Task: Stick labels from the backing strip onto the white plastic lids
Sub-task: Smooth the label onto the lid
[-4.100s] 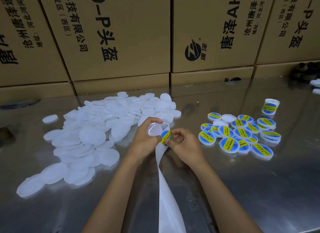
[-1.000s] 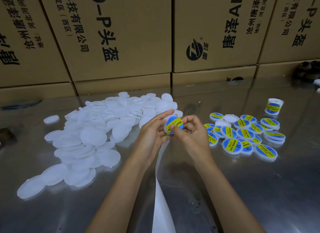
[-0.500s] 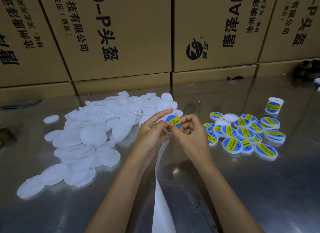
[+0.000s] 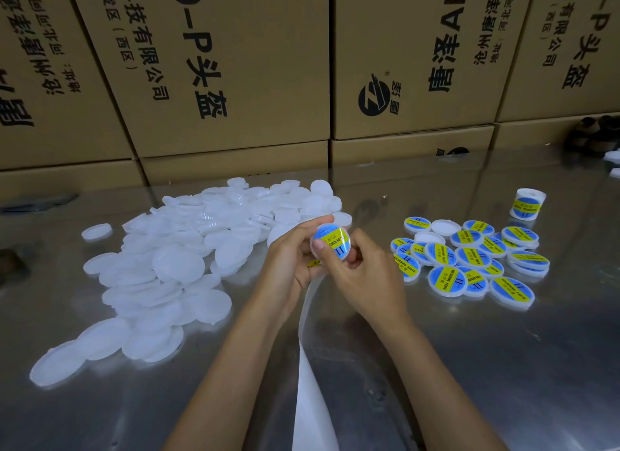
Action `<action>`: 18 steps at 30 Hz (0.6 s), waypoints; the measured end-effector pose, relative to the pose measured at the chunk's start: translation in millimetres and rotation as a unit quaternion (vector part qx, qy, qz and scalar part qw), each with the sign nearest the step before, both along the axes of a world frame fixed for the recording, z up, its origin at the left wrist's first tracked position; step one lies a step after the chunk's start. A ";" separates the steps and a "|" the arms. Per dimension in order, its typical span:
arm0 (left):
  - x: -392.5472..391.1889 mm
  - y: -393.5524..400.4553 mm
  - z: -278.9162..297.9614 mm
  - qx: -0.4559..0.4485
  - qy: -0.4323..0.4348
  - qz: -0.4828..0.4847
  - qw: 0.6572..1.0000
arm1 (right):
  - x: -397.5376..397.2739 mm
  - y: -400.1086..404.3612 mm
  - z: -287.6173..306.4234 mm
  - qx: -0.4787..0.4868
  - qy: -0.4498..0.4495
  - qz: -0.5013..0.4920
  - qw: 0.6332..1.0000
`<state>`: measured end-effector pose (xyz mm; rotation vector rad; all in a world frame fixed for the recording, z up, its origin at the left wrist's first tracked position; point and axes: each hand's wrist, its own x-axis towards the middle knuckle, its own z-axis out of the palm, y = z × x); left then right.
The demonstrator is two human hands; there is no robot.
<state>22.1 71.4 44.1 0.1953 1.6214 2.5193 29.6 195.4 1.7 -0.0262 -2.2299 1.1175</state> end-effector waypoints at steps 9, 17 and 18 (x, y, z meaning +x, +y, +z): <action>0.6 -8.8 -3.3 -0.069 0.058 -0.055 0.994 | -0.7 0.9 -2.2 0.001 0.010 0.015 1.000; -0.3 -12.2 -5.7 -0.132 0.087 -0.040 0.987 | -5.8 4.9 -5.8 -0.032 0.001 0.015 0.999; -0.4 -11.8 -5.4 -0.138 0.084 -0.025 0.987 | -5.0 4.5 -5.4 -0.039 0.003 0.022 0.999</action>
